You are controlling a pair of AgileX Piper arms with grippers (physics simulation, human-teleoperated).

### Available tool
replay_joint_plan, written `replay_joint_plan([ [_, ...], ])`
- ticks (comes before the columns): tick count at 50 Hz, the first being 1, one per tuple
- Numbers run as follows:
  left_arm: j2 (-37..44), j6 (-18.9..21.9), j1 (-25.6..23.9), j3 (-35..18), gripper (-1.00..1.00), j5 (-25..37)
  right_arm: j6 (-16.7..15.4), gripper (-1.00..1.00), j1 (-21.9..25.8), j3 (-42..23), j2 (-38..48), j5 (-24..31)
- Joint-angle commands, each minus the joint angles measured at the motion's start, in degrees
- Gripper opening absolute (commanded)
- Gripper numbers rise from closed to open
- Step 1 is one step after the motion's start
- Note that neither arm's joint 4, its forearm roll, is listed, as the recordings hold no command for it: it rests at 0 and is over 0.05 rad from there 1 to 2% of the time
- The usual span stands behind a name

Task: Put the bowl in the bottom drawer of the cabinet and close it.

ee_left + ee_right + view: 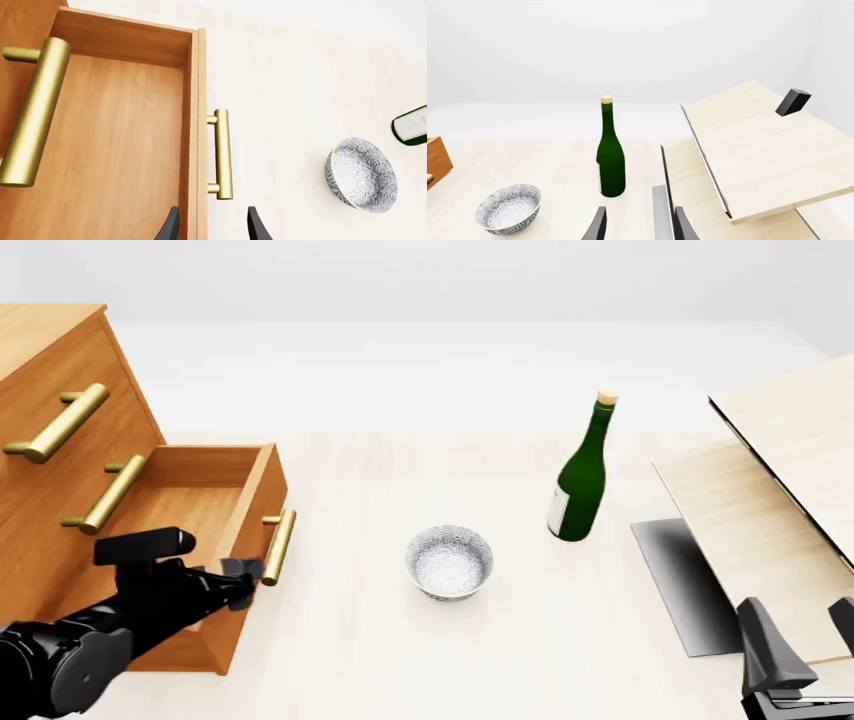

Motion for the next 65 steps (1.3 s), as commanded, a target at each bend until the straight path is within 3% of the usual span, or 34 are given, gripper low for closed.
replay_joint_plan([
  [1, 1.7, -0.4, -2.4, -0.2, 1.00, -0.6, 0.0, 1.00, 0.0, 0.0, 0.0, 0.0],
  [38, 0.9, 0.3, -7.9, -1.5, 1.00, 0.8, 0.0, 1.00, 0.0, 0.0, 0.0, 0.0],
  [65, -4.9, -0.6, -12.9, -2.1, 1.00, 2.1, 0.0, 1.00, 0.0, 0.0, 0.0, 0.0],
])
